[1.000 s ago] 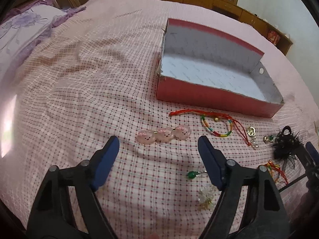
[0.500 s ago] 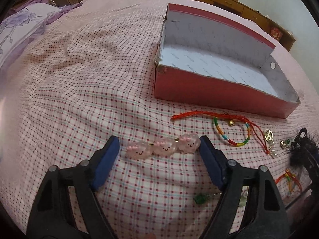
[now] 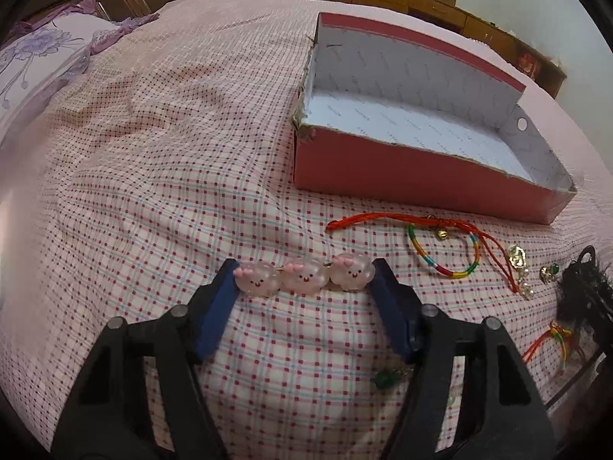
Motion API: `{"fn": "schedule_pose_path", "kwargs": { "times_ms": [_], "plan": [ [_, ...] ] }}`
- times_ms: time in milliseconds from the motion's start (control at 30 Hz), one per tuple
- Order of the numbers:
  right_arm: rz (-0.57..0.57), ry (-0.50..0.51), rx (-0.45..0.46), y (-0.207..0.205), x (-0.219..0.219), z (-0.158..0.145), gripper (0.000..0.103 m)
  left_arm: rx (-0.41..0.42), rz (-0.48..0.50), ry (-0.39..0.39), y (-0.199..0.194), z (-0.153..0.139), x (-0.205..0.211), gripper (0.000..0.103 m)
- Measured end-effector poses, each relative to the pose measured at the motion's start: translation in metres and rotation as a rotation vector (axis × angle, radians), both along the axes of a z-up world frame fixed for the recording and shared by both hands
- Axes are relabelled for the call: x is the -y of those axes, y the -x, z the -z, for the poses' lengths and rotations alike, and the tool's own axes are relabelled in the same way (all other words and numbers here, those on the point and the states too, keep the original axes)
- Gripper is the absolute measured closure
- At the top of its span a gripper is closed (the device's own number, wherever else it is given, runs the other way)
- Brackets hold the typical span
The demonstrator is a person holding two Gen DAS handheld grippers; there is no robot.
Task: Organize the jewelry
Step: 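Carry both clips into the shoebox and open both grippers to release them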
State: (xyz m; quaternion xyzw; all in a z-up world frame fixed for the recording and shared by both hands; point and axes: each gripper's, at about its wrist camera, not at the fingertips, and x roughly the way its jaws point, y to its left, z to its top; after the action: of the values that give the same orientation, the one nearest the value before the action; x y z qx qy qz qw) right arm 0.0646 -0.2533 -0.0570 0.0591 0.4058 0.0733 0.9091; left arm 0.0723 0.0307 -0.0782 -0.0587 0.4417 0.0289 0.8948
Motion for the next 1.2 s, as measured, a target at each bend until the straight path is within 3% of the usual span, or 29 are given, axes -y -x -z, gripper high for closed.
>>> {"fn": "schedule_pose_path", "kwargs": {
  "times_ms": [167,633,867,1200],
  "plan": [
    [-0.006,-0.010,0.018,0.010,0.005,-0.007,0.041,0.016,0.002,0.034,0.013,-0.009,-0.007,0.041],
    [-0.050,0.000,0.133,0.035,-0.002,-0.052,0.049,0.123,0.069,0.020,0.034,-0.064,0.003,0.041],
    [-0.084,-0.025,0.184,0.037,-0.007,-0.076,0.049,0.173,0.095,0.015,0.027,-0.083,0.010,0.041],
    [-0.119,-0.073,0.221,0.002,-0.021,-0.104,0.049,0.208,0.130,0.020,-0.009,-0.098,0.020,0.041]
  ]
}}
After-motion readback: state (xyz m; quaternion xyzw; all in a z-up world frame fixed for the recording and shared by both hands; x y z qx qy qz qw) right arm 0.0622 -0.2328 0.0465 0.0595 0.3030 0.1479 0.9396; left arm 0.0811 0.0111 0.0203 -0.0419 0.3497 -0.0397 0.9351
